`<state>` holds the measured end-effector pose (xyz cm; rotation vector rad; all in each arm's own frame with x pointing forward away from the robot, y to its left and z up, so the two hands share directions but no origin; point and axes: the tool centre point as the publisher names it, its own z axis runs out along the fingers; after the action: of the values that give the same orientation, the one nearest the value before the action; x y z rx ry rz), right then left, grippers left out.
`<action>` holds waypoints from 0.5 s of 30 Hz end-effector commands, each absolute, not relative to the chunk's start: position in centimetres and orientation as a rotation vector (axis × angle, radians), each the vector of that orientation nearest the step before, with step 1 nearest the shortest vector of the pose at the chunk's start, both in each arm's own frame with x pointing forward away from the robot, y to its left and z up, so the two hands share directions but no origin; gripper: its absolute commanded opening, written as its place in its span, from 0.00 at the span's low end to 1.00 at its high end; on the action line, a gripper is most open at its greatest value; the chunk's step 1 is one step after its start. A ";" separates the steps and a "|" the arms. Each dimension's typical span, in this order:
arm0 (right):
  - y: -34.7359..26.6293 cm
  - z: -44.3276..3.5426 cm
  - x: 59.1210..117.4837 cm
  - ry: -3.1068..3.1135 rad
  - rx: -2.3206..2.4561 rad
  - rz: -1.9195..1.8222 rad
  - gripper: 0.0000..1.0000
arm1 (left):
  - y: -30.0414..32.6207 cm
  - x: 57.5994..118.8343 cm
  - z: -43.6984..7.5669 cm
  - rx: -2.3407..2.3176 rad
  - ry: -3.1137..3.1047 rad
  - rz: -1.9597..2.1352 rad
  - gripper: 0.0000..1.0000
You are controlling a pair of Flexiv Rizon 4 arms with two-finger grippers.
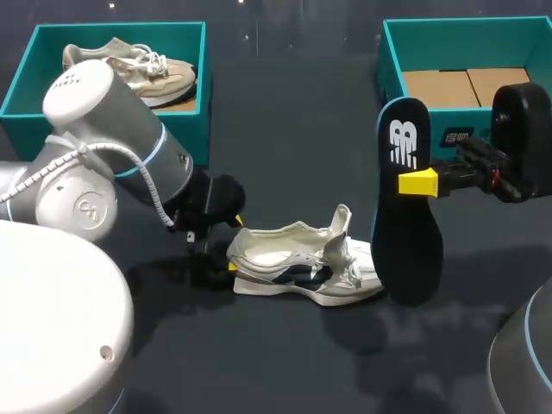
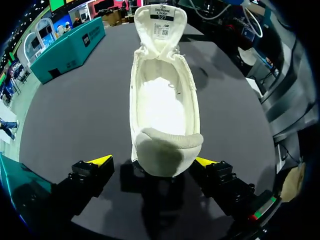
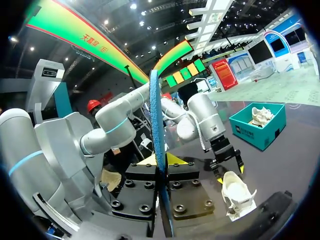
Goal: Take the shoe out of the shoebox, open the shoe tongue, remove and reinsert the insole, then place the shoe into the shoebox
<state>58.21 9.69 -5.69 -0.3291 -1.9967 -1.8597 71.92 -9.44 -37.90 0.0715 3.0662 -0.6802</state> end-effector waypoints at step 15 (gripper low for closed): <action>9.8 -5.8 58.2 -1.997 -0.329 -1.858 0.00 | -10.1 71.8 -37.3 0.170 3.145 -0.328 1.00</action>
<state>58.23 9.67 -5.66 -0.3284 -1.9971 -1.8597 71.59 -9.86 -37.37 0.1666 3.1340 -0.3926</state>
